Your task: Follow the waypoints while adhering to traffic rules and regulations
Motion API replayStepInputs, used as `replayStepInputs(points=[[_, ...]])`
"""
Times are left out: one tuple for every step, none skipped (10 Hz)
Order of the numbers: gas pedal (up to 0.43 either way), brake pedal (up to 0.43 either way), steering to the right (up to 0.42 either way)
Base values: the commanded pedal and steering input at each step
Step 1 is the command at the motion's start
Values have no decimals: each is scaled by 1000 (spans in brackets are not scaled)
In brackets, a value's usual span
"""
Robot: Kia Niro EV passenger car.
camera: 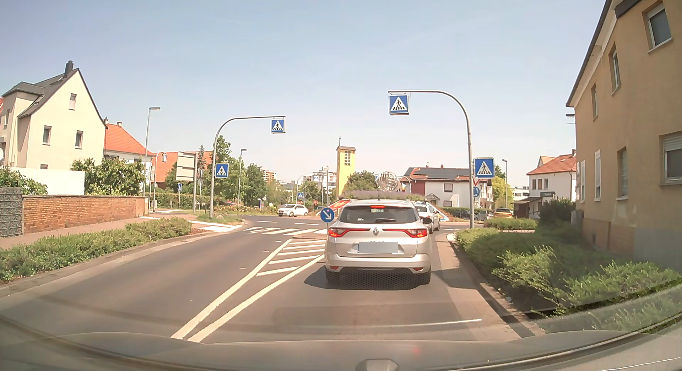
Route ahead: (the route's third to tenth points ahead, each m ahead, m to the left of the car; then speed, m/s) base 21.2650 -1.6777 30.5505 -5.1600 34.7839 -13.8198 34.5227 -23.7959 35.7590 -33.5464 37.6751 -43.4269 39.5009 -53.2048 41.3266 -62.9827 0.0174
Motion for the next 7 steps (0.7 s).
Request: replayStepInputs(points=[[0,189,17],[0,171,17],[0,73,17],[0,0,17],[0,0,17],[0,0,17],[0,0,16]])
